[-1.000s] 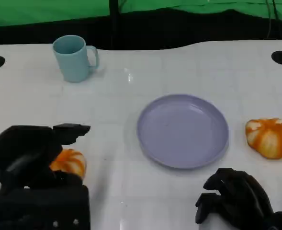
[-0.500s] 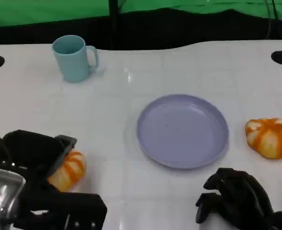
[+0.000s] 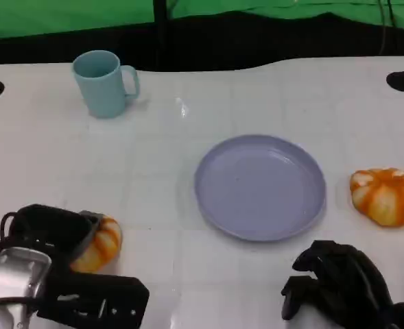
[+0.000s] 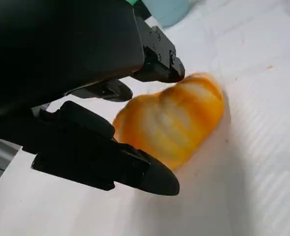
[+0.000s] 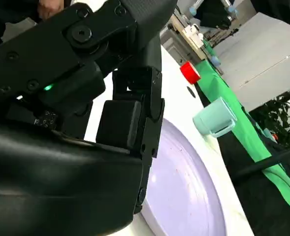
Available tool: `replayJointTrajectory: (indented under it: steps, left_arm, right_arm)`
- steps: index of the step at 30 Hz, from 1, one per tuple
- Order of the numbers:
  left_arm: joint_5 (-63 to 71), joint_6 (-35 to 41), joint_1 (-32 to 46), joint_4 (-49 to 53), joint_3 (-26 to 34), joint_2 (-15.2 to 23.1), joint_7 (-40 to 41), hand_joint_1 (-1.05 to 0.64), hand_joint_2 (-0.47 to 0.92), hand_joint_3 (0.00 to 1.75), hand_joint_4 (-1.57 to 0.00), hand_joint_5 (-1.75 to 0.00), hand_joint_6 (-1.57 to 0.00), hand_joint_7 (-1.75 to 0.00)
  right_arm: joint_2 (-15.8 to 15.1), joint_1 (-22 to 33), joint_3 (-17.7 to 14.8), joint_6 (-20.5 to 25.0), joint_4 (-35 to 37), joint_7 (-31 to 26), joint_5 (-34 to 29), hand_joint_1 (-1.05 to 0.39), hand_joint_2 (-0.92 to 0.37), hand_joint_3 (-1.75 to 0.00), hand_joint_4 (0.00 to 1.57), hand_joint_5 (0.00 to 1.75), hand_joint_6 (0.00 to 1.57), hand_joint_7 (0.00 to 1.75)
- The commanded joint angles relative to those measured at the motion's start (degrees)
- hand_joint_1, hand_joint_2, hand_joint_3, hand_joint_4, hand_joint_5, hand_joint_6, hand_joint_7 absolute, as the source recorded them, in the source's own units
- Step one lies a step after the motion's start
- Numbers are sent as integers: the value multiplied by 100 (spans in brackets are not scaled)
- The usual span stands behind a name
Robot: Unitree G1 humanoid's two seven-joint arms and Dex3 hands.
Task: Grasp the bread from the table and place it into the plate.
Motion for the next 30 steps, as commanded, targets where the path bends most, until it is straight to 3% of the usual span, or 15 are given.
replayJointTrajectory:
  steps: [1, 6, 7, 8, 10, 12, 13, 14, 16, 17, 19, 21, 24, 26, 30]
  left_arm:
    - [-345, -18, -258, 675, -61, -53, 303, -66, 90, 0, -43, -4, -25, 0]
    - [-685, -166, -378, 990, -170, -7, 501, -59, 89, 0, -49, -6, -26, -1]
    - [-789, -286, -394, 1060, -186, 14, 562, -49, 91, 15, -65, -57, -63, -7]
    - [-909, -413, -402, 1132, -187, 25, 667, -42, 92, 26, -67, -103, -88, -8]
    - [-1049, -526, -421, 1216, -209, 49, 806, -37, 92, 34, -68, -131, -104, -9]
    - [-1208, -652, -418, 1261, -185, 70, 989, -37, 92, 36, -68, -136, -108, -9]
    - [-1302, -731, -410, 1278, -160, 79, 1100, -36, 92, 41, -64, -150, -105, -27]
    - [-1375, -786, -407, 1294, -150, 91, 1183, -35, 92, 44, -61, -158, -86, -73]
    - [-1498, -930, -373, 1377, -113, 83, 1567, -34, 92, 45, -63, -169, -63, -128]
    - [-1544, -978, -370, 1415, -112, 84, 1694, -34, 92, 45, -65, -172, -55, -149]
    - [-1681, -1121, -345, 1499, -69, 60, 2021, -32, 92, 44, -67, -174, -50, -162]
    - [-1819, -1296, -334, 1629, -25, 24, 2399, -30, 91, 46, -68, -175, -54, -153]
    - [-2050, -1610, -364, 1916, 37, -34, 2915, -30, 87, 47, -69, -175, -69, -121]
    - [-2225, -1793, -401, 2102, 75, -66, 3095, -28, 80, 62, -69, -175, -81, -94]
    - [-2408, -2026, -484, 2258, 114, -104, 3364, -28, 69, 84, -69, -175, -70, -124]
  right_arm:
    - [-38, 24, -15, -42, -7, 29, 35, -102, -73, 0, 152, 83, 157, 37]
    - [-34, 34, -11, -40, -24, 16, 25, -101, -73, 0, 152, 82, 157, 37]
    - [-35, 43, -4, -31, -46, -1, 15, -101, -73, 0, 153, 82, 157, 38]
    - [-35, 47, -2, -14, -58, -9, 19, -102, -73, 0, 153, 82, 157, 38]
    - [-34, 48, -4, 3, -64, -10, 29, -102, -72, 0, 153, 82, 157, 38]
    - [-41, 48, 3, -17, -55, -4, 15, -102, -72, 0, 153, 82, 157, 38]
    - [-46, 48, 9, -34, -48, -1, 1, -102, -73, 0, 153, 82, 157, 38]
    - [-49, 48, 12, -46, -43, 2, -8, -102, -73, -1, 153, 82, 157, 38]
    - [-42, 43, 0, -32, -36, 16, 19, -102, -73, 0, 153, 82, 157, 38]
    - [-41, 41, -4, -28, -33, 21, 27, -101, -73, 0, 153, 82, 157, 38]
    - [-31, 38, -19, 6, -37, 20, 61, -101, -72, 0, 154, 81, 157, 38]
    - [-37, 37, -14, -7, -35, 27, 52, -101, -72, 0, 154, 81, 157, 38]
    - [-46, 40, 4, -30, -41, 19, 18, -101, -73, -1, 154, 81, 157, 38]
    - [-37, 43, 2, -16, -51, 5, 25, -102, -73, 0, 154, 81, 157, 38]
    - [-53, 31, -2, -6, -38, 0, 20, -102, -73, 0, 154, 81, 157, 38]
